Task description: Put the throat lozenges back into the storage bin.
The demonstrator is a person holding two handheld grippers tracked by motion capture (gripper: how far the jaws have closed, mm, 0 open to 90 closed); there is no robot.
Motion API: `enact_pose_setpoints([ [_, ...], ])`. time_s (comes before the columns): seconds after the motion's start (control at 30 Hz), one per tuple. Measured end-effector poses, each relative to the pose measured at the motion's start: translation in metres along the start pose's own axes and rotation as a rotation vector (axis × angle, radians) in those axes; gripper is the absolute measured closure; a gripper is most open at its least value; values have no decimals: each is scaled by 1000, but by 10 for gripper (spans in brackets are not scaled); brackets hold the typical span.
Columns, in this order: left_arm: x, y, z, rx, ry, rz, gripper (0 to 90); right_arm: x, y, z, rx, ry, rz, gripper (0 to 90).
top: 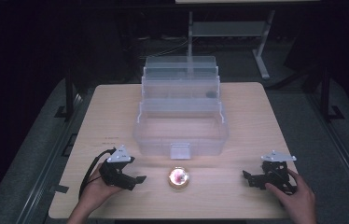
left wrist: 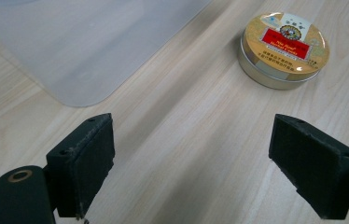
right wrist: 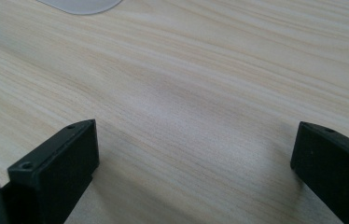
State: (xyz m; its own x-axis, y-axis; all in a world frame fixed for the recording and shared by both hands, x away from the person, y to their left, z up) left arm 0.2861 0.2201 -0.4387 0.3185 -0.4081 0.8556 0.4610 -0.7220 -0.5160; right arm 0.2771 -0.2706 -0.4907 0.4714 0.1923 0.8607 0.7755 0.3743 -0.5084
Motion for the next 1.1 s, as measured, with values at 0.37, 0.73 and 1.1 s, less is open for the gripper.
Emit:
enact_pose_setpoints([
  [0.37,9,9,-5,-31,14,12,135,0,0,0,0,-1,0,5],
  [0.73,16,19,-11,-72,28,29,135,0,0,0,0,-2,0,5],
  [1.1,26,31,-20,-110,57,52,136,0,0,0,0,-1,0,5],
])
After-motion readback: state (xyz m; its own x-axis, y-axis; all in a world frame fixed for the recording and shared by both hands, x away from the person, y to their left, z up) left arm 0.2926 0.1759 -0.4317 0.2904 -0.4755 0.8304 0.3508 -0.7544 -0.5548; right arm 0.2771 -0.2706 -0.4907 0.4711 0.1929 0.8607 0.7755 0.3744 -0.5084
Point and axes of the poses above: each handheld gripper's, and its own axes: y roughly forward along the jaws, x roughly out of its top, z roughly to its left, the point moved 1 cm from there along y, roughly forward along the jaws, and after that the axes turned 15 degrees about -z, right-handed, at the moved point
